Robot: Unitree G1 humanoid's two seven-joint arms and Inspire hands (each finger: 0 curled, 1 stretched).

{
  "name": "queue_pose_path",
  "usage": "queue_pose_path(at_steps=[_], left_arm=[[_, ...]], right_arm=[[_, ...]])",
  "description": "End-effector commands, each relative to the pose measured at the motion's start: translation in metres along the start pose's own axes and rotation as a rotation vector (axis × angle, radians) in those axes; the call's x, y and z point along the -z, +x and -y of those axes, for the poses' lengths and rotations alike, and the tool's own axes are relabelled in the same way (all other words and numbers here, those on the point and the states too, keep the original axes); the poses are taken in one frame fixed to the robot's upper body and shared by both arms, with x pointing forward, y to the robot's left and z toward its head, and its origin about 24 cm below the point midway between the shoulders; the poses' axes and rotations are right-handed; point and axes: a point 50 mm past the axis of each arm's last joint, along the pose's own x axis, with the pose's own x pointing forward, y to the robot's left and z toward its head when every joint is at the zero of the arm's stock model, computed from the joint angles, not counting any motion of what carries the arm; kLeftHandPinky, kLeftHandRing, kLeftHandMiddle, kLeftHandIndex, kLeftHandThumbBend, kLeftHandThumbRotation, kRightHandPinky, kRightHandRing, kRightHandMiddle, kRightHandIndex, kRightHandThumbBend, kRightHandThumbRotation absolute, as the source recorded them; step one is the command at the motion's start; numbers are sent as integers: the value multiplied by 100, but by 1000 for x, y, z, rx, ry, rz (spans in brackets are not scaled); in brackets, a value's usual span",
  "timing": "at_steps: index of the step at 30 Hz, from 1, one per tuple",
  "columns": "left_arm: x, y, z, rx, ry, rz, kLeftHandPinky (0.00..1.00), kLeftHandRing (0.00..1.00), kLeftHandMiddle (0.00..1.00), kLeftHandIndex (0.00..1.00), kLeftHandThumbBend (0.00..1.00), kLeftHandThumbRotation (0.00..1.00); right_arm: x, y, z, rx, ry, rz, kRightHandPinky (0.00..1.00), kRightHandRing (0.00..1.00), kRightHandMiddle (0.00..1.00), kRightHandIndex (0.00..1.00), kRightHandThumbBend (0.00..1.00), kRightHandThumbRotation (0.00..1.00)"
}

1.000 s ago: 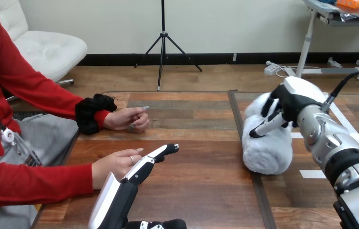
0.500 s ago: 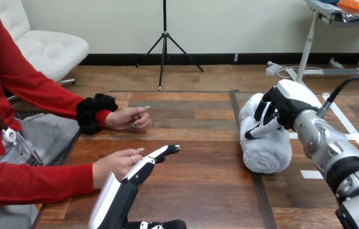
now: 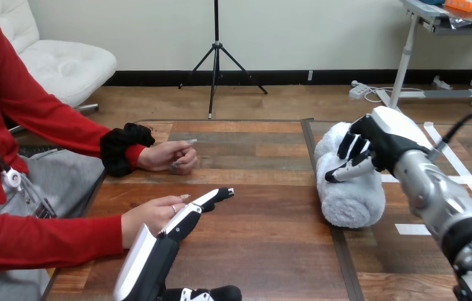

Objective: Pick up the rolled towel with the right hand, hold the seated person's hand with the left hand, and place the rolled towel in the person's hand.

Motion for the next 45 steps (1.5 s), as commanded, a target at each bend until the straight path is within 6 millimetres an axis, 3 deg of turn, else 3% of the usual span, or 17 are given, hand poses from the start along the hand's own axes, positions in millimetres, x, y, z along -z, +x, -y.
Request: queue_pose_path(at_steps=[1, 18, 33, 45], left_arm=[[-3, 21, -12, -27, 7, 87, 83, 86, 85, 84, 99, 78], [-4, 22, -16, -16, 20, 93, 83, 86, 85, 84, 99, 78], [-4, 21, -18, -10, 30, 92, 82, 86, 85, 84, 100, 78], [-4, 21, -17, -12, 24, 91, 82, 86, 85, 84, 99, 77]], right_arm=[[-4, 0, 14, 68, 29, 54, 22, 28, 40, 41, 85, 0], [0, -8, 23, 4, 15, 185, 18, 25, 40, 40, 87, 0], [-4, -25, 36, -52, -78, 408, 29, 36, 43, 49, 90, 0], [-4, -33, 49, -32, -71, 477, 36, 41, 47, 52, 90, 0]])
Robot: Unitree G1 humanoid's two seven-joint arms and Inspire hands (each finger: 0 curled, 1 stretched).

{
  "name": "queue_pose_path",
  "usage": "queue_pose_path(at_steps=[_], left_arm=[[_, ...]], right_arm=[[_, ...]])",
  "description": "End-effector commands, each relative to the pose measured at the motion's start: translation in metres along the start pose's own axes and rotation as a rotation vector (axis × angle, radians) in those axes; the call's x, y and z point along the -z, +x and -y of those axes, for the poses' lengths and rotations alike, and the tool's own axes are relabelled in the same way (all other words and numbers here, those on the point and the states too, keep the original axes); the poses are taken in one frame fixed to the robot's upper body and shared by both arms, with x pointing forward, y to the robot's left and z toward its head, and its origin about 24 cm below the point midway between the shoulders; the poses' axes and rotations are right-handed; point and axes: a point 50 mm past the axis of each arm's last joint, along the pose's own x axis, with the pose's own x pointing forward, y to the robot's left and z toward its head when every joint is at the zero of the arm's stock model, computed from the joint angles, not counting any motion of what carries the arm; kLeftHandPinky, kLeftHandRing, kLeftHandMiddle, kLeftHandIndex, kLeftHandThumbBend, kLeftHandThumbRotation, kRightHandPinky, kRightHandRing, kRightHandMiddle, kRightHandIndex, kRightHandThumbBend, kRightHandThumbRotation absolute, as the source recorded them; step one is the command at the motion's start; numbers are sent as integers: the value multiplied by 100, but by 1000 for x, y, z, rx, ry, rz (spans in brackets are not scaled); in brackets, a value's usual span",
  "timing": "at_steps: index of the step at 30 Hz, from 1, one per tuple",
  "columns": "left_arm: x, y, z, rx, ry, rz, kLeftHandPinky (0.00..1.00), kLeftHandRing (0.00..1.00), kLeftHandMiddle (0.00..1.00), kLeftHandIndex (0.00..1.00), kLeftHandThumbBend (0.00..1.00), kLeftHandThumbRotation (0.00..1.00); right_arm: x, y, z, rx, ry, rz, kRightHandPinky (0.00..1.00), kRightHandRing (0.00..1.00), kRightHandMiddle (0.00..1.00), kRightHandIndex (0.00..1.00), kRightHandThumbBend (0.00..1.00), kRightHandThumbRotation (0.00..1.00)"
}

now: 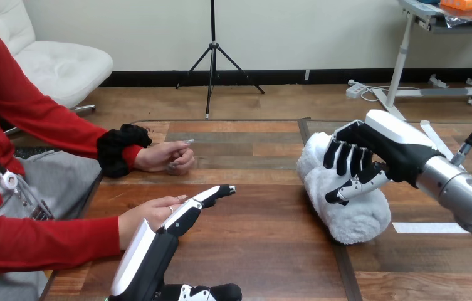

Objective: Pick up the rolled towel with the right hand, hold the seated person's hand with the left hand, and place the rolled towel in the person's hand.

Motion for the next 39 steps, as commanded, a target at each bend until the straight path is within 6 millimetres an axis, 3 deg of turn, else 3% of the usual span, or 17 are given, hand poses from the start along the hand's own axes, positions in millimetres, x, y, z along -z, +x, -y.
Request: queue_pose_path(at_steps=[1, 21, 39], left_arm=[[-4, 17, -12, -38, 20, 76, 82, 86, 85, 84, 99, 77], [-4, 19, -11, -26, 18, 84, 83, 86, 85, 84, 100, 78], [-4, 17, -11, -25, 10, 80, 83, 86, 85, 84, 98, 76]], right_arm=[[-10, -1, 30, 94, -29, 68, 36, 41, 48, 52, 90, 0], [-11, -13, 48, 137, -100, 154, 40, 45, 52, 53, 94, 0], [-15, -19, 53, 40, -217, 225, 40, 44, 50, 53, 99, 0]])
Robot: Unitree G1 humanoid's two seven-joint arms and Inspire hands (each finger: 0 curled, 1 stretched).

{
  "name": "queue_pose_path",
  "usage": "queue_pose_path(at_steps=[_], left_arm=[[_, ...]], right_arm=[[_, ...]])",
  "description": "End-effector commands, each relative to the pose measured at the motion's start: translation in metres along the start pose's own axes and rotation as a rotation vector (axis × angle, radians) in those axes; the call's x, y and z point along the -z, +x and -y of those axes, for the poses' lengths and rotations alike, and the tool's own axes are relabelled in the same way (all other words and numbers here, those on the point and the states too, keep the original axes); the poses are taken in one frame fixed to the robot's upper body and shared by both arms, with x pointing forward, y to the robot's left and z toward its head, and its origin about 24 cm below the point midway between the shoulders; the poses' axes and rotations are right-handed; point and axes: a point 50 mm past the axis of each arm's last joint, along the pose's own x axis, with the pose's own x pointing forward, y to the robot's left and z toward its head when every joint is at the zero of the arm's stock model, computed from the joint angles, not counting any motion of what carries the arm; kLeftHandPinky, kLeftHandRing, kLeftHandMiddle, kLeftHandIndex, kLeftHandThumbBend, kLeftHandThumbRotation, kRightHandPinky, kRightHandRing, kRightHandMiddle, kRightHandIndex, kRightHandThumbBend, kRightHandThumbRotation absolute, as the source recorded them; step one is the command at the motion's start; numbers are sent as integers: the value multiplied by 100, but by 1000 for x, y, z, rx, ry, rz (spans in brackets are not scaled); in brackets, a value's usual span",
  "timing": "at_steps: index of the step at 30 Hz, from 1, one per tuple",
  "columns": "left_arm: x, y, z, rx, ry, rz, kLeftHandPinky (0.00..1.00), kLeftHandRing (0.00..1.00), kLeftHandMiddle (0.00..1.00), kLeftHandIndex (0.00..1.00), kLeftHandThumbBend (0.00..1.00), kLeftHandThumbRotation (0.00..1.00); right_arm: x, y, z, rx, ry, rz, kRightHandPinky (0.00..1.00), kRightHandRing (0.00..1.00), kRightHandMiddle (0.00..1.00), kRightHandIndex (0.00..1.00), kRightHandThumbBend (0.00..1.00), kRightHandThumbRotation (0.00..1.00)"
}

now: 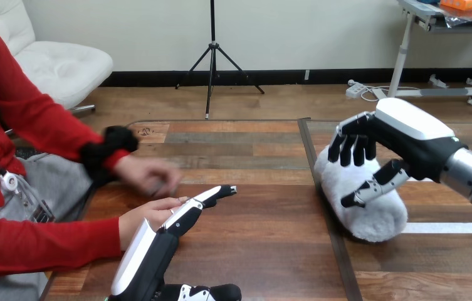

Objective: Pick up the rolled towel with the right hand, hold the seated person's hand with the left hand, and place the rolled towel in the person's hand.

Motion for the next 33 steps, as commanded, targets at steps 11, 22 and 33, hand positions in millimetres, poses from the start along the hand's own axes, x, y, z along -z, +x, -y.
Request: queue_pose_path(at_steps=[11, 22, 33], left_arm=[[-3, 16, -9, -30, 20, 68, 82, 86, 85, 84, 99, 77], [-3, 17, -7, -31, 15, 67, 82, 86, 85, 84, 99, 78], [-2, 19, -6, -28, 9, 66, 82, 86, 85, 84, 99, 78]], right_arm=[[-10, 4, 36, 21, -140, 82, 40, 44, 49, 52, 100, 0], [-6, 3, 44, 176, -127, 37, 40, 44, 50, 53, 100, 2], [4, 6, 47, 340, -80, -98, 45, 50, 55, 60, 95, 11]])
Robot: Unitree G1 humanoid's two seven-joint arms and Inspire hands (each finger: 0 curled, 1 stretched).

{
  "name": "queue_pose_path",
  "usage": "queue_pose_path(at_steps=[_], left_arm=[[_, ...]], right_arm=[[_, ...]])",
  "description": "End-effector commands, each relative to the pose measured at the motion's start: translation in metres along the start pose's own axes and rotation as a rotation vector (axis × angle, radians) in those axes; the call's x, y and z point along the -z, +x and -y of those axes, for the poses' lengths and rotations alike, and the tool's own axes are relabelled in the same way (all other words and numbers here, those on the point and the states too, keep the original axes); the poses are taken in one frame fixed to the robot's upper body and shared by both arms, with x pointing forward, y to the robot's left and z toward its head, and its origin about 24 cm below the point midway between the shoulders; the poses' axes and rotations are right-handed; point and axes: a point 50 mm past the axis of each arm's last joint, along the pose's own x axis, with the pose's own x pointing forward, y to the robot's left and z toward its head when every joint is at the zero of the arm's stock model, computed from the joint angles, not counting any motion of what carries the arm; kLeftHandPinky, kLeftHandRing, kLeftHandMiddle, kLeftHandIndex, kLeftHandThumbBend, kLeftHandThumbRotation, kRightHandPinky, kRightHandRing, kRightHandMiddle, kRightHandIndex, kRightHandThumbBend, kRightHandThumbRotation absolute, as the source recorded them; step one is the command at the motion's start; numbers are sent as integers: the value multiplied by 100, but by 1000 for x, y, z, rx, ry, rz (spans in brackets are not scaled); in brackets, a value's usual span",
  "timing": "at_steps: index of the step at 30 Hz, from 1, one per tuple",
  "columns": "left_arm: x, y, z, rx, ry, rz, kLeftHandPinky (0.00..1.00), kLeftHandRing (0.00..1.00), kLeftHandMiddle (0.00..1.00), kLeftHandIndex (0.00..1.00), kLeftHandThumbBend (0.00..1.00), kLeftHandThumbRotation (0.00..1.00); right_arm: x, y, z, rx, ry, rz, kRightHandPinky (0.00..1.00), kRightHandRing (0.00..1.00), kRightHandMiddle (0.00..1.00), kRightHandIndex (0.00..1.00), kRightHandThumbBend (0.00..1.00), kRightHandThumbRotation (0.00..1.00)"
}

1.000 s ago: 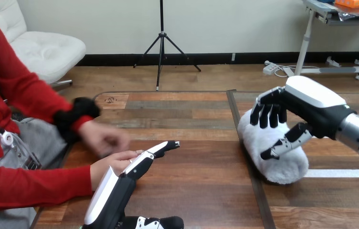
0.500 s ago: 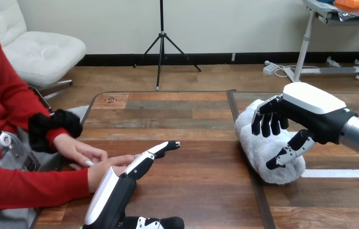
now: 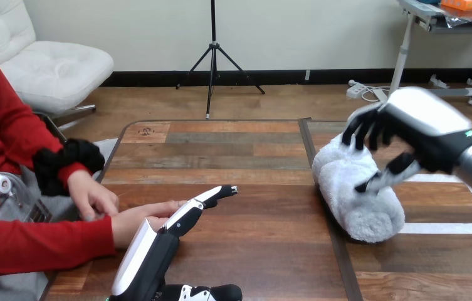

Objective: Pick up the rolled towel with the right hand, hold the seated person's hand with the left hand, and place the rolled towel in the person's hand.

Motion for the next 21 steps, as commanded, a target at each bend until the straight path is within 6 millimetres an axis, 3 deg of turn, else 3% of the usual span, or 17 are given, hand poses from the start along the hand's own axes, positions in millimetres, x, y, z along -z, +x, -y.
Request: queue_pose_path(at_steps=[1, 21], left_arm=[[-2, 19, -6, -29, 9, 67, 82, 86, 85, 84, 99, 78], [-1, 24, -2, -4, 1, 71, 83, 86, 86, 85, 98, 78]], right_arm=[[-5, 16, 33, 222, 16, -28, 45, 50, 56, 60, 95, 12], [0, 38, 28, 395, 169, -257, 63, 70, 74, 80, 93, 36]])
